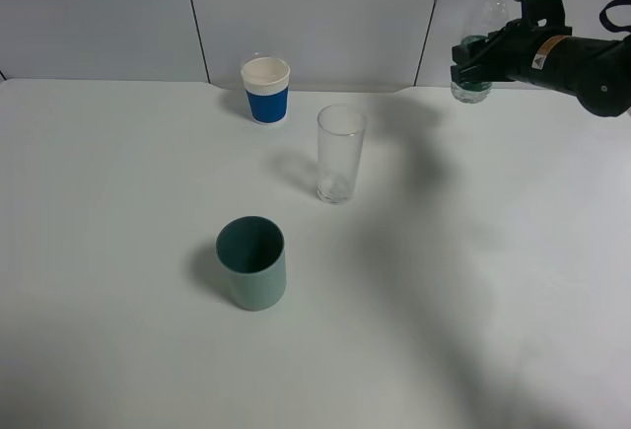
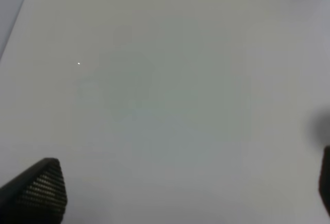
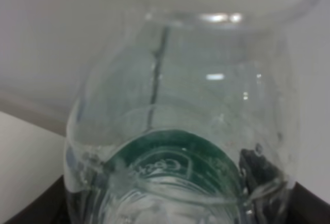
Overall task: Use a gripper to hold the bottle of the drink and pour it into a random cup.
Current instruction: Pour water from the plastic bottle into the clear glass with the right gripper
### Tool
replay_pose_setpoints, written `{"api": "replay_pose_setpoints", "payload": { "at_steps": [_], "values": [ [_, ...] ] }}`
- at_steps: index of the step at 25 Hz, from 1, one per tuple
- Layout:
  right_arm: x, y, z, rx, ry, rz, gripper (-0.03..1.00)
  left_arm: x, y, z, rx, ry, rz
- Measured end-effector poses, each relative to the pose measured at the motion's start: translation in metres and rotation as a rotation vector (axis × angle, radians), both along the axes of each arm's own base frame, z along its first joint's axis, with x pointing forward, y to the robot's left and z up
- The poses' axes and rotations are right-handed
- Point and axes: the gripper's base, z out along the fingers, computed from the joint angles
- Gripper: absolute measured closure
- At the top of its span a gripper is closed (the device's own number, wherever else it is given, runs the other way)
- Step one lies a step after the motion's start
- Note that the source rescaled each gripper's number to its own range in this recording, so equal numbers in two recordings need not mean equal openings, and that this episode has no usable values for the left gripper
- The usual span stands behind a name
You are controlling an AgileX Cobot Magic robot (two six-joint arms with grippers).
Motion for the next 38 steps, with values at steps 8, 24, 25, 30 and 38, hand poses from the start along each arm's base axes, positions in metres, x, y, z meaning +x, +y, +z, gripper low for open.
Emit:
{"api": "replay_pose_setpoints", "payload": {
  "at_steps": [8, 24, 25, 30, 38],
  "values": [
    [-0.013, 0.053, 0.0, -0.149, 0.07, 0.137, 0.96, 0.0, 0.0, 0.0, 0.0, 0.0, 0.0],
    [-0.03, 0.108, -0.001, -0.385, -0.016, 0.369, 0.96, 0.0, 0.0, 0.0, 0.0, 0.0, 0.0],
    [-0.03, 0.108, 0.0, -0.4, -0.023, 0.373, 0.96, 0.0, 0.0, 0.0, 0.0, 0.0, 0.0],
    [-0.031, 0.107, 0.006, -0.482, -0.062, 0.401, 0.96, 0.0, 0.0, 0.0, 0.0, 0.0, 0.0],
    [-0.032, 0.106, 0.004, -0.652, -0.099, 0.461, 0.96, 0.0, 0.0, 0.0, 0.0, 0.0, 0.0]
  ]
}}
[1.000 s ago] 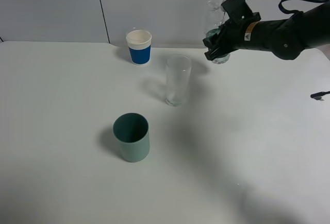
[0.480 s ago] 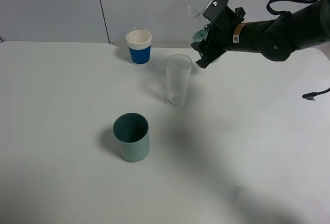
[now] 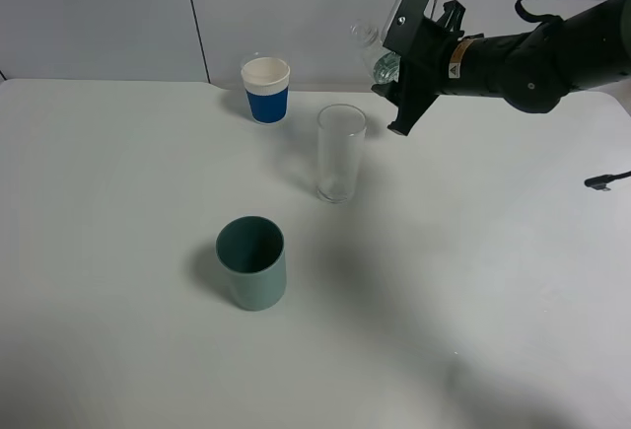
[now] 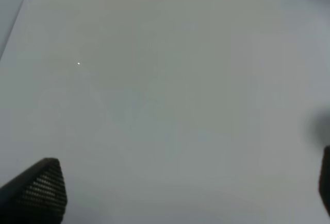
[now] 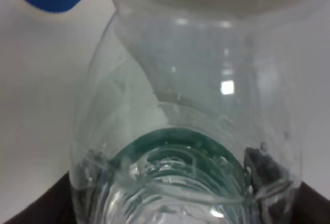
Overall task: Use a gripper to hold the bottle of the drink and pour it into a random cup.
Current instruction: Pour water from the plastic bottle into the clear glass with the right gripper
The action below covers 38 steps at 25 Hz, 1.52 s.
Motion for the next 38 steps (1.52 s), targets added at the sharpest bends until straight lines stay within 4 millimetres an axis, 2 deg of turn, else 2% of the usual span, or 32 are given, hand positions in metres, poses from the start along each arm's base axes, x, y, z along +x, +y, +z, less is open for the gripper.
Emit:
{"api": "replay_pose_setpoints", "payload": {
  "at_steps": [8, 20, 25, 38],
  "values": [
    [-0.001, -0.001, -0.002, -0.051, 0.002, 0.006, 0.96, 0.0, 0.0, 0.0, 0.0, 0.0, 0.0],
    [-0.001, 0.013, 0.005, -0.143, 0.055, 0.018, 0.96, 0.0, 0.0, 0.0, -0.001, 0.0, -0.001],
    [-0.002, 0.022, 0.008, -0.217, 0.035, 0.069, 0.96, 0.0, 0.0, 0.0, -0.001, 0.0, -0.001],
    [-0.003, 0.023, 0.007, -0.396, -0.032, 0.181, 0.96, 0.0, 0.0, 0.0, -0.001, 0.0, -0.001]
  ]
}}
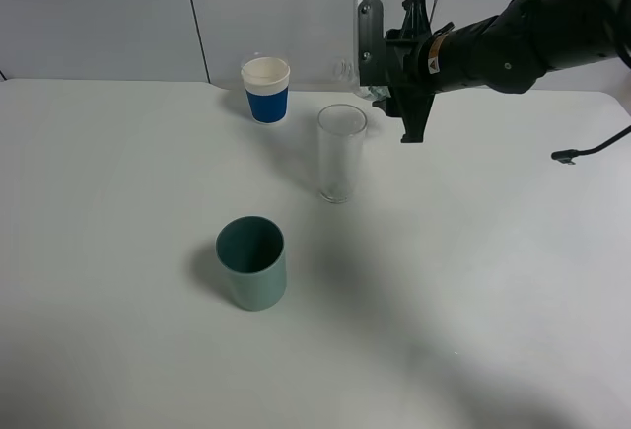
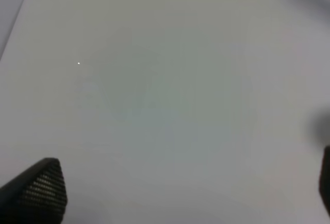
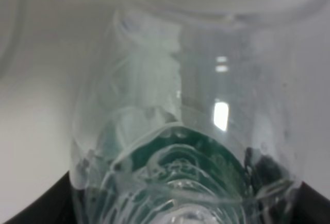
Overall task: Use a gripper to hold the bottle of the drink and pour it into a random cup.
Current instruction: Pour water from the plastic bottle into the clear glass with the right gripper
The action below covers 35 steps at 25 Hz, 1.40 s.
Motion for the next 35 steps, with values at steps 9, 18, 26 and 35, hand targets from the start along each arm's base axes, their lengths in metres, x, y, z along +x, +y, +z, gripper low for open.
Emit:
{"api": "replay_pose_setpoints", "payload": {
  "at_steps": [9, 18, 26, 35],
  "values": [
    [0.0, 0.0, 0.0, -0.091, -0.049, 0.076, 0.96, 0.0, 0.0, 0.0, 0.0, 0.0, 0.0],
    [0.0, 0.001, 0.001, -0.15, -0.092, 0.132, 0.96, 0.0, 0.0, 0.0, 0.0, 0.0, 0.0],
    [-0.001, 0.001, 0.011, -0.194, -0.15, 0.178, 0.96, 0.0, 0.0, 0.0, 0.0, 0.0, 0.0],
    [-0.003, 0.0, 0.023, -0.225, -0.199, 0.204, 0.96, 0.0, 0.0, 0.0, 0.0, 0.0, 0.0]
  ]
}}
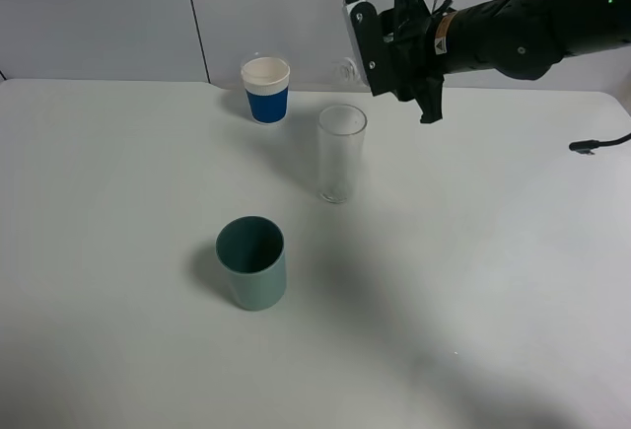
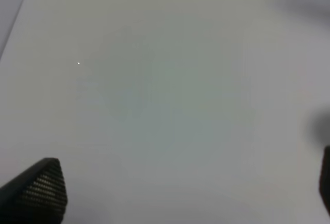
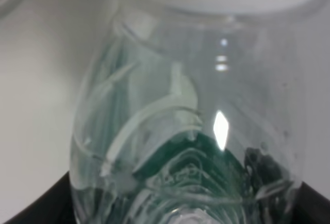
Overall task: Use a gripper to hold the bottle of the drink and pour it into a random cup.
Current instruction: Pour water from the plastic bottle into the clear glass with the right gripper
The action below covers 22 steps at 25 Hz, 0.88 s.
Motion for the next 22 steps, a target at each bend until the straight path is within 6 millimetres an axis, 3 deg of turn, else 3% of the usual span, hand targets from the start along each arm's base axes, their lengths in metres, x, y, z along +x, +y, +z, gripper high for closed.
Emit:
{"api": "replay_pose_setpoints", "payload": {
  "at_steps": [22],
  "values": [
    [-0.0005, 0.0063, 0.0033, -0.108, -0.027, 0.059, 0.96, 0.0, 0.0, 0.0, 0.0, 0.0, 0.0]
  ]
}}
